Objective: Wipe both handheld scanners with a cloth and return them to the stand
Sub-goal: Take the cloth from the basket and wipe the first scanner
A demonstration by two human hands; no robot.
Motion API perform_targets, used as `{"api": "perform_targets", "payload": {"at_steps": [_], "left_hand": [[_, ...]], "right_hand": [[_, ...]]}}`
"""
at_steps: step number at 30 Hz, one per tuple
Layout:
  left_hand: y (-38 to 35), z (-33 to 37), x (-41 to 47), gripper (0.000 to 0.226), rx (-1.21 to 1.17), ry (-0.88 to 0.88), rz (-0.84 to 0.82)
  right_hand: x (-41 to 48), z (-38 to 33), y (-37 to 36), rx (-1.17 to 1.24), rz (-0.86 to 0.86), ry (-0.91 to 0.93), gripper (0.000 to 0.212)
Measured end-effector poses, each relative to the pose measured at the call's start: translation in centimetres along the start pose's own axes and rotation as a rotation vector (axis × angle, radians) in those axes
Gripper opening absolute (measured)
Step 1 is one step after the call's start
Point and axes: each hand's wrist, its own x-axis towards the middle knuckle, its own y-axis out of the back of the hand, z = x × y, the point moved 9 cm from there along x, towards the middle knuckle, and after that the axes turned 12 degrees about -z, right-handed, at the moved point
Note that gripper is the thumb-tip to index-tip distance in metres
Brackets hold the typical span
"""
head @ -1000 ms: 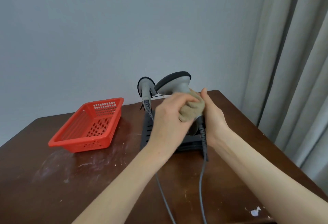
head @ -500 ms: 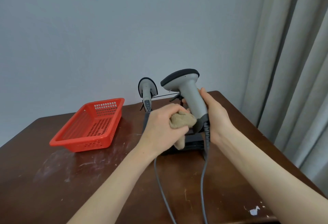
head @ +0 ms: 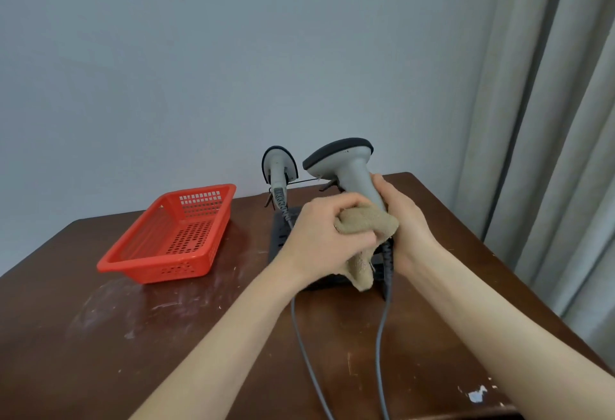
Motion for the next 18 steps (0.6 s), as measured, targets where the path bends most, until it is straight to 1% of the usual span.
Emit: {"api": "perform_targets", "payload": {"at_steps": [1, 3, 5, 6, 7, 10, 13, 14, 16, 18], "left_hand": [[0.6, -0.1, 0.1, 0.016, -0.051, 0.013, 0.028], [3.0, -0.1, -0.1, 0.017, -0.088, 0.017, 0.214], [5.6, 0.1, -1.0, 0.019, -0.052, 0.001, 0.452], [6.5, 0.2, -1.5, 0.020, -0.011, -0.012, 0.540], [6.8, 0.4, -1.7, 0.023, 0.038, -0.021, 0.592], [5.8, 0.4, -1.5, 0.021, 0.220, -0.049, 0.608], [3.4, 1.3, -0.8, 0.020, 0.482, -0.109, 0.537], [2.8, 1.6, -0.7, 0.023, 0.541, -0.098, 0.516], [2.0, 1.8, -0.8, 0.035, 0.581, -0.046, 0.481], [0.9, 2.0, -1.2, 0.045, 0.608, -0.039, 0.421]], "right_hand": [[0.1, -0.1, -0.1, -0.017, -0.012, 0.025, 0.027], [0.1, -0.5, -0.3, -0.011, -0.016, 0.075, 0.021], [-0.1, -0.7, -0.9, 0.002, -0.036, 0.077, 0.016], [-0.2, -0.6, -1.2, 0.003, -0.058, 0.066, 0.015], [-0.3, -0.6, -1.5, -0.002, -0.086, 0.055, 0.017], [-0.3, -0.6, -2.1, -0.068, -0.125, 0.064, 0.024], [-0.5, -0.5, -3.3, -0.107, -0.172, 0.064, 0.038], [-0.5, -0.4, -3.5, -0.083, -0.172, 0.052, 0.047], [-0.5, -0.6, -3.5, -0.057, -0.167, 0.051, 0.064], [-0.4, -1.0, -3.6, -0.062, -0.189, 0.060, 0.066]]}}
